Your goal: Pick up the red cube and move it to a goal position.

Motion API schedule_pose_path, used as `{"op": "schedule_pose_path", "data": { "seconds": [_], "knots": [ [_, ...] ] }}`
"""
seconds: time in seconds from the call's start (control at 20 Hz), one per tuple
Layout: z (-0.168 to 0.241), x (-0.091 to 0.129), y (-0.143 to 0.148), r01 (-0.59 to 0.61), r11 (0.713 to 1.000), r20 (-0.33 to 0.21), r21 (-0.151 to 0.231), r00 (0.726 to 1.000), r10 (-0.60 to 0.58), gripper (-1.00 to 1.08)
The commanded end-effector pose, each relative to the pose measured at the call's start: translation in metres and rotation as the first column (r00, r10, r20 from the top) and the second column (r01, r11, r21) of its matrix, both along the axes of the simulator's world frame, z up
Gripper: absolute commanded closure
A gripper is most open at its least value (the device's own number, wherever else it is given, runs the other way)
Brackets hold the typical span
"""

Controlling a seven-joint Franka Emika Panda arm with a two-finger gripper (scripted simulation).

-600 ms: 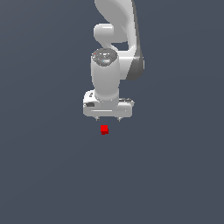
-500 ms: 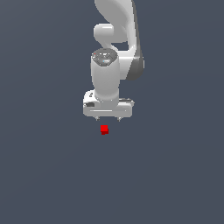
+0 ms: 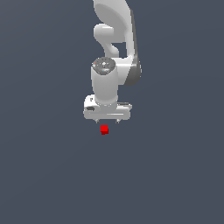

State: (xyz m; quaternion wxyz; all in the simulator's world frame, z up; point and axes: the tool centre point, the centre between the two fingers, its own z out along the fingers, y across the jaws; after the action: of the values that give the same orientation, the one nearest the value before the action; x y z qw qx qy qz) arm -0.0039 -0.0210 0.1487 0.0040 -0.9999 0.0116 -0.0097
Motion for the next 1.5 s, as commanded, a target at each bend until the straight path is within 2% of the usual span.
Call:
{"op": "schedule_pose_path", "data": {
  "seconds": [0.0, 0.55, 1.0, 1.05, 1.45],
  "knots": [
    [-0.017, -0.004, -0.003, -0.009, 1.0, -0.003, -0.001, 1.0, 0.009, -0.92],
    [-0.107, -0.024, -0.018, -0.06, 0.998, -0.016, -0.006, 0.998, 0.06, -0.92],
    [-0.129, -0.027, -0.022, -0.072, 0.997, -0.019, -0.008, 0.997, 0.072, -0.92],
    [-0.129, -0.027, -0.022, -0.072, 0.997, -0.019, -0.008, 0.997, 0.072, 1.08],
    [-0.129, -0.027, -0.022, -0.072, 0.997, -0.019, -0.008, 0.997, 0.072, 1.08]
  ]
}}
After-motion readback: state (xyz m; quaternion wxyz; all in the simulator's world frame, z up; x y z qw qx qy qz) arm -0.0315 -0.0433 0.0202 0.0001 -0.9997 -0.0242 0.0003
